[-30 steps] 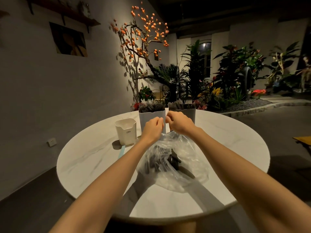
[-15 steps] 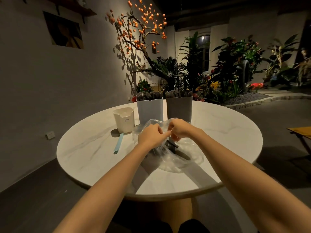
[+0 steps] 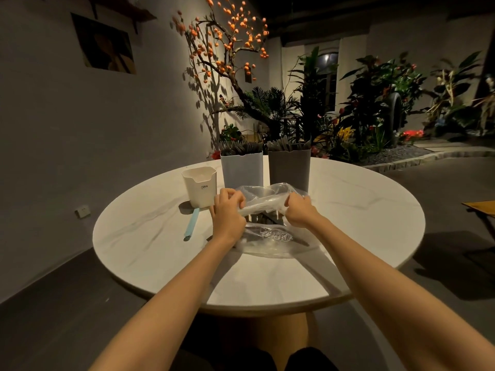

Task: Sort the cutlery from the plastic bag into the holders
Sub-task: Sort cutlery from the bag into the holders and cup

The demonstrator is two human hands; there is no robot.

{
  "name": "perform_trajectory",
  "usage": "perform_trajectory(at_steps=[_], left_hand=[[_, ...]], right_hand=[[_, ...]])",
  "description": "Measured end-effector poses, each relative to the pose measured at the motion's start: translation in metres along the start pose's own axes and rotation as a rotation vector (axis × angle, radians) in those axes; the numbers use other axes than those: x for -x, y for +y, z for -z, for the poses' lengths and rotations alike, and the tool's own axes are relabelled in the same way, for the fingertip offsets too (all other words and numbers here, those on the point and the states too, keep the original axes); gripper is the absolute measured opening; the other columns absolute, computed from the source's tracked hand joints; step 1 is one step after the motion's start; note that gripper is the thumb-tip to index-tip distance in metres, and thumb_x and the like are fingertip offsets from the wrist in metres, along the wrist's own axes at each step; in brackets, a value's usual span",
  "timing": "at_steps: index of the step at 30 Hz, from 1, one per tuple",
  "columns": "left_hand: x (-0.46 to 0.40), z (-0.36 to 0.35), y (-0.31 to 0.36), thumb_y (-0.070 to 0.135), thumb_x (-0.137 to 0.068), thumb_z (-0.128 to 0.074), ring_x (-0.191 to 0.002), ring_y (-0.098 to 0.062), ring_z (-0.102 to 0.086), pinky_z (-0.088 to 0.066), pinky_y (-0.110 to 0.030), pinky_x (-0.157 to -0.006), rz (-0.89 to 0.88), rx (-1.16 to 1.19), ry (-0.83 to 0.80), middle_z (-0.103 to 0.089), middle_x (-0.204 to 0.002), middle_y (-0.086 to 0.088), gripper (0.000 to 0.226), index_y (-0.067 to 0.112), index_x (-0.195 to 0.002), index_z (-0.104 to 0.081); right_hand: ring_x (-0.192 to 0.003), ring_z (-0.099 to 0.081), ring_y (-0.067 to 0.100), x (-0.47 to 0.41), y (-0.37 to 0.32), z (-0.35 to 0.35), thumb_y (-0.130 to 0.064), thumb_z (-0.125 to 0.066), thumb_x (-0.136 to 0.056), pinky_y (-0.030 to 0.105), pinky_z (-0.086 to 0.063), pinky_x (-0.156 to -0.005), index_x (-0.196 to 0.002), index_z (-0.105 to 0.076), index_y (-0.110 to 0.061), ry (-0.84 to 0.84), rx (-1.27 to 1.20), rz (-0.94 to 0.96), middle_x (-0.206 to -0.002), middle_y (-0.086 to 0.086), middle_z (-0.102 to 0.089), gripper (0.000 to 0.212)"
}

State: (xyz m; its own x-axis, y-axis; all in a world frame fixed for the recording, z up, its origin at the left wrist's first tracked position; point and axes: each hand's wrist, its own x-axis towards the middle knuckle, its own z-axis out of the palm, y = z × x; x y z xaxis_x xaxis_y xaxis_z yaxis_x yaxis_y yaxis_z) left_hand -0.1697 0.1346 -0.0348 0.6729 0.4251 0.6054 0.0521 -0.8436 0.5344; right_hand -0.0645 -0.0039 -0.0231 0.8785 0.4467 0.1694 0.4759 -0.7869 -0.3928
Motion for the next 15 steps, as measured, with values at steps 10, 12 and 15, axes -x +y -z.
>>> perform_trajectory(at_steps=[10, 12, 15], left_hand=[[0.006, -0.007, -0.004, -0.005, -0.085, -0.052, -0.142, -0.021, -0.02, -0.016, -0.044, -0.115, -0.031, -0.295, -0.279, -0.029, -0.156, 0.003, 0.065, 0.03, -0.139, -0.049], [0.005, -0.008, -0.002, -0.003, -0.085, -0.053, -0.144, -0.024, -0.017, -0.017, -0.049, -0.116, 0.019, -0.255, -0.297, -0.023, -0.159, 0.0, 0.073, 0.031, -0.147, -0.036], [0.004, -0.014, -0.001, -0.002, -0.08, -0.055, -0.145, -0.03, -0.018, -0.028, -0.053, -0.114, 0.061, -0.127, -0.348, -0.016, -0.16, -0.004, 0.081, 0.028, -0.149, -0.026]], right_hand=[[-0.127, -0.031, 0.03, 0.015, 0.009, -0.006, -0.013, -0.049, -0.091, 0.039, -0.034, -0.1, -0.124, -0.055, -0.011, 0.145, 0.357, -0.061, -0.136, 0.012, -0.039, 0.034], [-0.129, -0.03, 0.03, 0.016, 0.011, -0.006, -0.013, -0.049, -0.09, 0.039, -0.032, -0.101, -0.136, -0.041, -0.009, 0.163, 0.354, -0.138, -0.141, 0.014, -0.034, 0.047], [-0.13, -0.031, 0.031, 0.017, 0.01, -0.008, -0.018, -0.053, -0.09, 0.04, -0.031, -0.103, -0.146, -0.021, -0.005, 0.233, 0.322, -0.163, -0.145, 0.017, -0.029, 0.066]])
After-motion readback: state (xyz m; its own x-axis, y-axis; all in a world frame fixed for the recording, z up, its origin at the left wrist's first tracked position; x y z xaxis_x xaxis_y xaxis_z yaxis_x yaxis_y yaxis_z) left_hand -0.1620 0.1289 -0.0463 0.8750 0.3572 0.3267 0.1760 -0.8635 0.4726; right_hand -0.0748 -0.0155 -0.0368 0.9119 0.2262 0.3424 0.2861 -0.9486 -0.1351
